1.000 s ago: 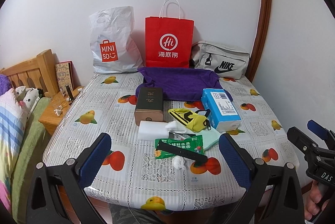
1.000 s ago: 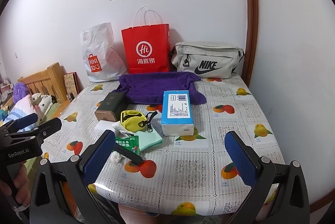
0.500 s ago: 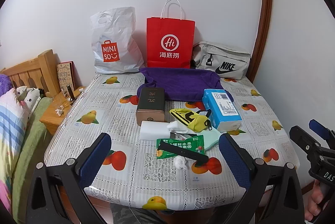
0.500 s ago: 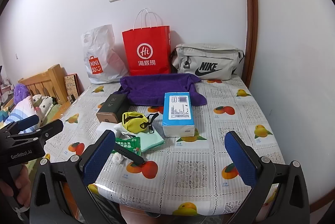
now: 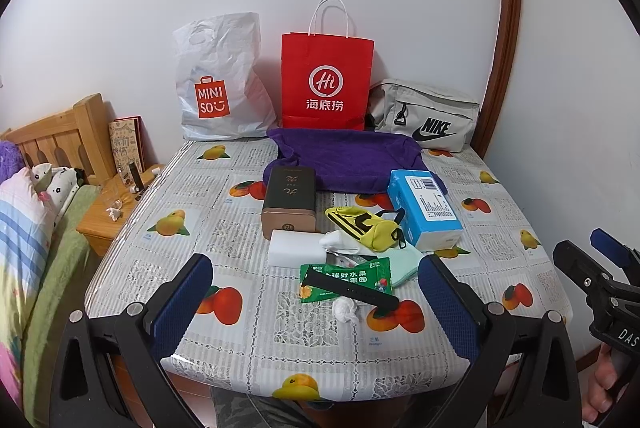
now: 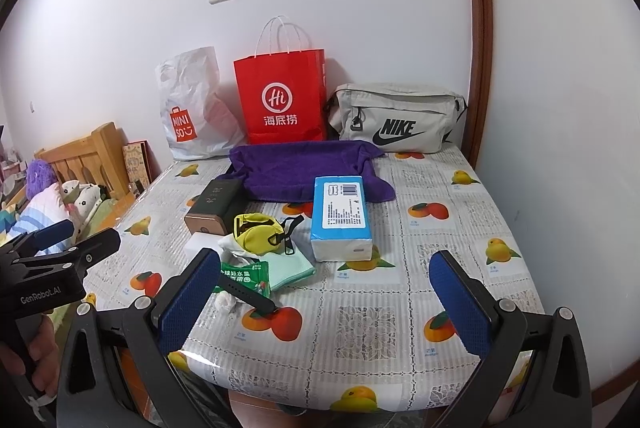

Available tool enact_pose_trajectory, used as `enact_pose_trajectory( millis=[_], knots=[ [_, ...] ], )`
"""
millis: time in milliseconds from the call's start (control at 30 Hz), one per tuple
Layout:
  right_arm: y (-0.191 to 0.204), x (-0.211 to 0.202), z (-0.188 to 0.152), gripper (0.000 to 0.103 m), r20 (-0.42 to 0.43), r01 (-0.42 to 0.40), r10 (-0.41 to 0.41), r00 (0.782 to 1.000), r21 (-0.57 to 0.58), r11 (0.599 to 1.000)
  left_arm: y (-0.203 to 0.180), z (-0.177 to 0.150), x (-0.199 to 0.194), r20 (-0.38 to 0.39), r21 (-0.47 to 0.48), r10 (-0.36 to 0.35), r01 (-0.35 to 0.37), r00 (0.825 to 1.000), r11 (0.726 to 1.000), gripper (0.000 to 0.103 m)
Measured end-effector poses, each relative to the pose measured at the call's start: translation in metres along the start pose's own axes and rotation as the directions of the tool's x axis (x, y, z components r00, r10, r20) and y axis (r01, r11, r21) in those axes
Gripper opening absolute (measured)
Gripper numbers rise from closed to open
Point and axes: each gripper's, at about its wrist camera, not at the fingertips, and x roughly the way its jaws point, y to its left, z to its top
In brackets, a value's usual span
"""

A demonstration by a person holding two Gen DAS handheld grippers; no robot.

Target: Organize soft objects

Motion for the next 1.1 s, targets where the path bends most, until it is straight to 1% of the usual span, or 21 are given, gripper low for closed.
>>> enact_pose_trajectory(
  millis=[833,1000,1100],
  knots=[
    [0.0,-0.002,0.0,0.103,0.004,-0.003,0.003,1.0,0.001,1.0,0.002,0.001,-0.003,-0.002,0.003,0.003,-0.003,1.0,1.0,0.103],
    [0.001,0.001,-0.001,0.103,-0.003,-0.012,0.012,1.0,0.0,1.0,0.005,-0.001,-0.003,-0.007,0.001,0.017,-0.017,1.0,1.0,0.103],
    [0.001,0.008,-0.003,0.103,-0.012,-0.027,0.027,1.0,-0.001,1.0,0.01,-0.003,0.006,-0.023,-0.005,0.028,-0.028,0.999,1.0,0.103]
  ],
)
